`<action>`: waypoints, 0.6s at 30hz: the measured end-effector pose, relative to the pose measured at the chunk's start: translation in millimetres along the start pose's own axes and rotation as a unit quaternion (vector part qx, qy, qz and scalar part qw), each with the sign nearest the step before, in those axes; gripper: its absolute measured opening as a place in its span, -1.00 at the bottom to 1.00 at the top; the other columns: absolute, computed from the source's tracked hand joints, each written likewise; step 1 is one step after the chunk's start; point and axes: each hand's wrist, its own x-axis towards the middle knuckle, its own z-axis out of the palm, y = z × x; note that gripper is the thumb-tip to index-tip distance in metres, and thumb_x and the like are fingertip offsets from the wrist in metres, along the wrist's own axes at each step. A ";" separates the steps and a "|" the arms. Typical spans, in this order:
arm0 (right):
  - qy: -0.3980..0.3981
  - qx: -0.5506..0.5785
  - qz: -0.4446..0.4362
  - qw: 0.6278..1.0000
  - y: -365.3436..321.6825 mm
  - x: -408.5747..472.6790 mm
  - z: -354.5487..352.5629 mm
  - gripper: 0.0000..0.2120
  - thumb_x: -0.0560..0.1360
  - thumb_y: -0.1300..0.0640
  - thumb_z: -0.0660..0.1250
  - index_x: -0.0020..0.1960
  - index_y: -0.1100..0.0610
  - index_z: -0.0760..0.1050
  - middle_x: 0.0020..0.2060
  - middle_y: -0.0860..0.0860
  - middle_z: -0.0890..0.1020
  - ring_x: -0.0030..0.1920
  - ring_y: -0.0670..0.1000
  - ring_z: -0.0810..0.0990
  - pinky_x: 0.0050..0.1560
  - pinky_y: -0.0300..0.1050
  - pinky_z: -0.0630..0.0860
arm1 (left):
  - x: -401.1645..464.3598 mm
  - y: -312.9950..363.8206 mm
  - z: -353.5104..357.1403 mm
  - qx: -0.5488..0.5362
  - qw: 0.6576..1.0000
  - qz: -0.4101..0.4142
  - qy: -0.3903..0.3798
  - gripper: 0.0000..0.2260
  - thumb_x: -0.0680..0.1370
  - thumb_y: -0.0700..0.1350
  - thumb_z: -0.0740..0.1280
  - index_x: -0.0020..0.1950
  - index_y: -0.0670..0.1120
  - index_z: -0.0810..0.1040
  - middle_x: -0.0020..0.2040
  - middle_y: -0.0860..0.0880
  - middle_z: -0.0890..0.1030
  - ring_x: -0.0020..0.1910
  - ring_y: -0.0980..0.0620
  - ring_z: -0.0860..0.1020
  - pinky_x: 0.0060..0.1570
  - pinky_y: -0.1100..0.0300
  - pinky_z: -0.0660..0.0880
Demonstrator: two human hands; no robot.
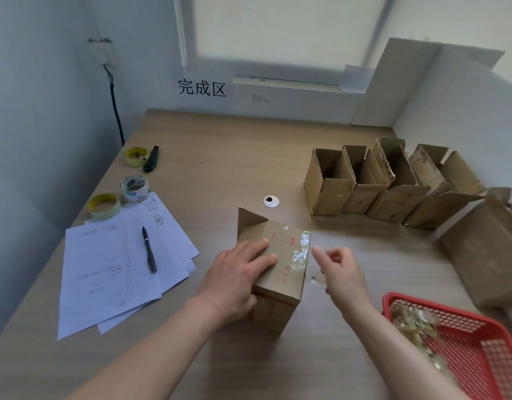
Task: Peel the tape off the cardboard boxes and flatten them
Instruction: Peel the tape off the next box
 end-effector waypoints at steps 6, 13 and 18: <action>0.021 -0.393 -0.170 0.904 -17.4 13.6 11.5 -0.47 0.46 -0.44 0.13 -0.31 0.02 0.26 -0.21 0.01 0.57 -0.14 0.14 0.53 -0.26 -0.06 0.24 | 3.0 3.0 -2.1 -0.002 1.000 0.008 -0.005 -0.28 0.36 0.08 0.47 0.50 0.17 0.31 0.58 0.09 0.17 0.48 0.00 0.23 0.34 0.06 0.30; -0.021 -0.314 -0.247 0.916 -7.0 26.2 10.9 -0.62 0.65 0.00 0.19 -0.26 0.18 0.42 -0.23 0.15 0.62 -0.16 0.22 0.58 -0.21 -0.01 0.42 | 2.3 0.1 -2.4 -0.003 1.000 0.003 -0.017 -0.29 0.37 0.07 0.45 0.50 0.20 0.28 0.58 0.13 0.14 0.49 0.01 0.20 0.35 0.07 0.26; -0.009 0.303 0.090 0.949 17.4 10.3 14.9 -0.73 0.65 0.19 0.19 -0.10 0.32 0.55 -0.14 0.24 0.71 -0.30 0.12 0.69 -0.36 -0.03 0.63 | 2.1 -8.9 -3.5 -0.005 1.000 0.006 -0.028 -0.27 0.41 -0.09 0.40 0.52 0.23 0.20 0.60 0.20 0.05 0.52 -0.01 0.09 0.38 0.04 0.20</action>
